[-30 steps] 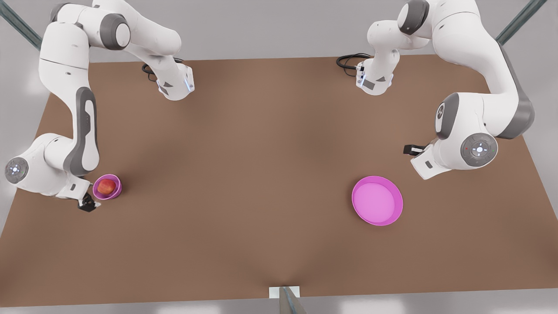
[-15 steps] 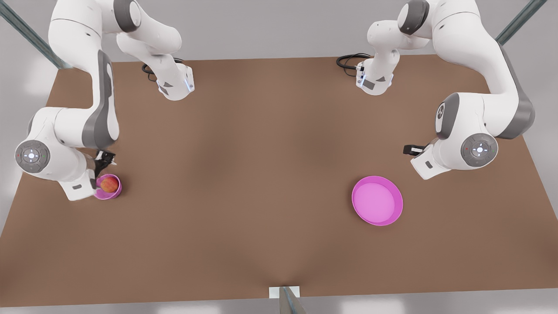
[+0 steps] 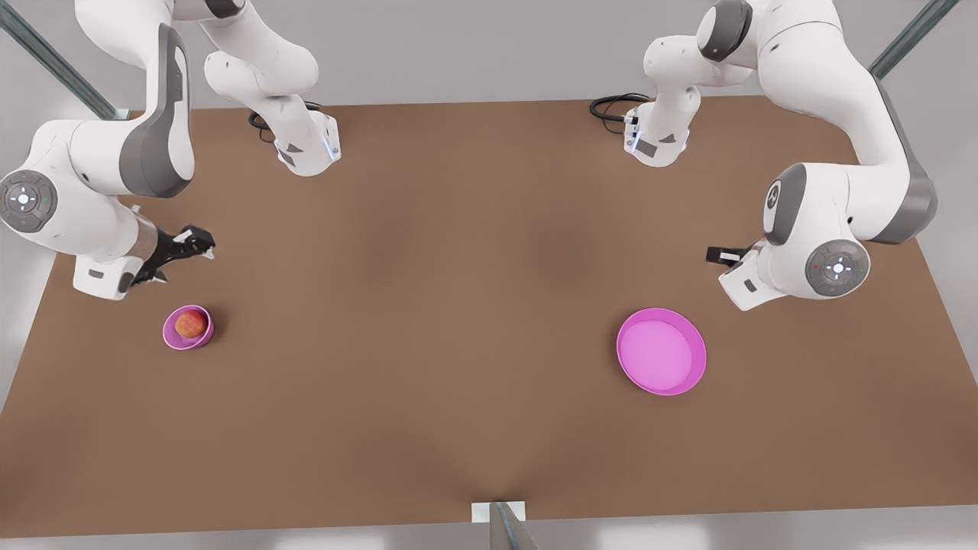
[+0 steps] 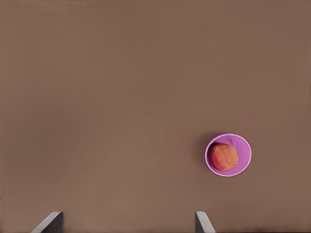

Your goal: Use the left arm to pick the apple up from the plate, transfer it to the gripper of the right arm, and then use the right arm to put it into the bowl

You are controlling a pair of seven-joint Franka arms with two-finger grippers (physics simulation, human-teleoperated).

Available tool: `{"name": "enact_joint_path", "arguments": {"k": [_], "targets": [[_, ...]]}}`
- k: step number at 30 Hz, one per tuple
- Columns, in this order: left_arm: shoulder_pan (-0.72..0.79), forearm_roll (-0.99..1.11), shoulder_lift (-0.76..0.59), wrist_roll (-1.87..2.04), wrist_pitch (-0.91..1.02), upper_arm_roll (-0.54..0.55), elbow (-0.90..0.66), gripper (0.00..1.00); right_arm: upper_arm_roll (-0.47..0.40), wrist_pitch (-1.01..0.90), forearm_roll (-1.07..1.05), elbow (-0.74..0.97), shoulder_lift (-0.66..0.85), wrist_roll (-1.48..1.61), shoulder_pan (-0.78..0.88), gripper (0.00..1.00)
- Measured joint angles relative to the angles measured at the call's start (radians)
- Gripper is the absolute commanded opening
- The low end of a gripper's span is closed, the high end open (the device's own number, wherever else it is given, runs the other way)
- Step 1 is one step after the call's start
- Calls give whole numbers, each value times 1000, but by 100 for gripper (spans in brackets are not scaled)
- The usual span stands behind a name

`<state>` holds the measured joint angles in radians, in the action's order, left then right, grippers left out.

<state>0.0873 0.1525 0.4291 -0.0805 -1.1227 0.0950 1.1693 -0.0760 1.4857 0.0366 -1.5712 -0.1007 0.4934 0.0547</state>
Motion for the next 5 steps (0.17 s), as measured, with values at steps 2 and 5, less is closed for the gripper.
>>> {"name": "enact_joint_path", "arguments": {"k": [2, 5], "targets": [[0, 0, 1, 1, 3, 0, 0, 100, 0, -1, 1, 0, 0, -45, -2, 100], [0, 1, 1, 2, 5, 0, 0, 100, 0, -2, 3, 0, 0, -105, -3, 100]]}}
